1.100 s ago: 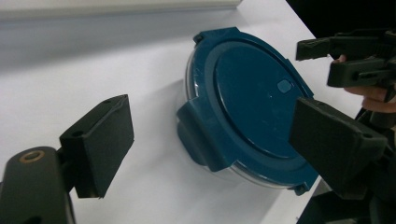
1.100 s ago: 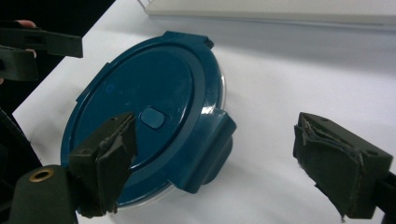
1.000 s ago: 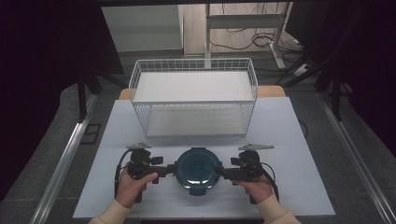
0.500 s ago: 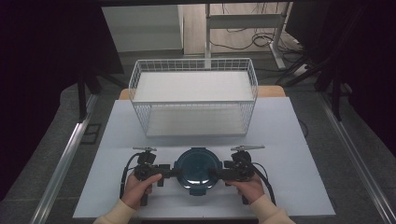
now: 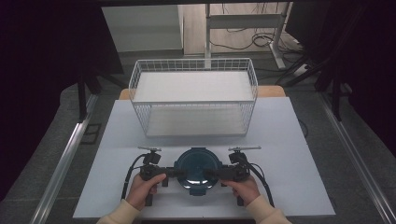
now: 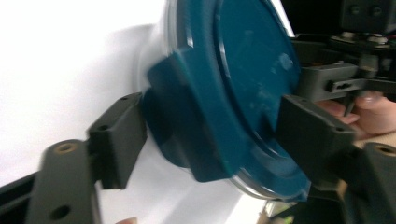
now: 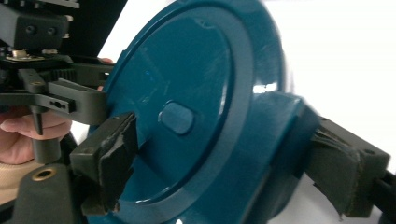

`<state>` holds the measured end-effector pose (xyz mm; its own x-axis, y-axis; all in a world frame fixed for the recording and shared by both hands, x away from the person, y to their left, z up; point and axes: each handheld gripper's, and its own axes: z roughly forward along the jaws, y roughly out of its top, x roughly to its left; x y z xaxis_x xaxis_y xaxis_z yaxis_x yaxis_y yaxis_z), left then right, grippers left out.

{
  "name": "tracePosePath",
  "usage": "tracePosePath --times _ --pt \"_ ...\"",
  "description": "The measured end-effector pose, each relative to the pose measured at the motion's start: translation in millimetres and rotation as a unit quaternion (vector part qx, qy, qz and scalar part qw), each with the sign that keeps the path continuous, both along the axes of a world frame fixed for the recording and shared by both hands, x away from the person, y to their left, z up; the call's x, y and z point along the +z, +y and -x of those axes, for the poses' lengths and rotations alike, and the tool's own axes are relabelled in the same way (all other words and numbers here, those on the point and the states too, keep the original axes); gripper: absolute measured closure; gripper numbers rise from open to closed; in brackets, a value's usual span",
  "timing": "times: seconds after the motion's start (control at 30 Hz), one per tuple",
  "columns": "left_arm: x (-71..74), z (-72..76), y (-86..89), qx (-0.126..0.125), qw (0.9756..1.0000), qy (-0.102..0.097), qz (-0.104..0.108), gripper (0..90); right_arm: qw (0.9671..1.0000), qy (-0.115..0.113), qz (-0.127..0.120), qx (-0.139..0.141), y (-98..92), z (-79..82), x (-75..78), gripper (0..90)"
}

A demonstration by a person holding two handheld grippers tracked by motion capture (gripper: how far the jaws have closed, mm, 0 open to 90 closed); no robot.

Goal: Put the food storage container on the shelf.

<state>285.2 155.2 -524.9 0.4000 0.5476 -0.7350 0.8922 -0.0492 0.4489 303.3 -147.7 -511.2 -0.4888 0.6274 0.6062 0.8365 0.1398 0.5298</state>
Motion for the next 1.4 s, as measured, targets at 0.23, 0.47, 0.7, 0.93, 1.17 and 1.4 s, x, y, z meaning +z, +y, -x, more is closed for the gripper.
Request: tracePosePath --times 0.23,0.47,0.7,0.93,1.17,1.4 --pt "-1.1 1.2 3.0 0.017 0.9996 0.018 0.015 30.4 0.9994 0.030 -0.005 -0.015 -3.3 1.1 1.8 21.0" --pt "5.9 7.1 3.4 0.013 0.9999 0.001 0.010 35.3 0.9996 0.019 -0.017 -0.012 -9.0 5.4 3.0 25.3" --pt "9.1 12.3 3.9 0.016 0.9998 -0.007 0.011 38.4 0.9991 0.009 -0.034 -0.022 -14.6 11.1 3.7 30.4" --pt "13.7 17.7 2.9 0.018 0.9997 -0.012 0.006 40.3 0.9994 -0.008 -0.028 -0.019 -13.6 16.4 7.6 30.9" --pt "15.9 19.6 4.0 0.021 0.9996 -0.019 0.004 41.7 0.9992 -0.016 -0.031 -0.020 -13.4 17.3 9.0 31.9" --pt "19.8 20.2 4.7 0.029 0.9990 -0.034 0.002 43.3 0.9988 -0.040 -0.021 -0.017 -11.4 18.4 14.1 33.6"
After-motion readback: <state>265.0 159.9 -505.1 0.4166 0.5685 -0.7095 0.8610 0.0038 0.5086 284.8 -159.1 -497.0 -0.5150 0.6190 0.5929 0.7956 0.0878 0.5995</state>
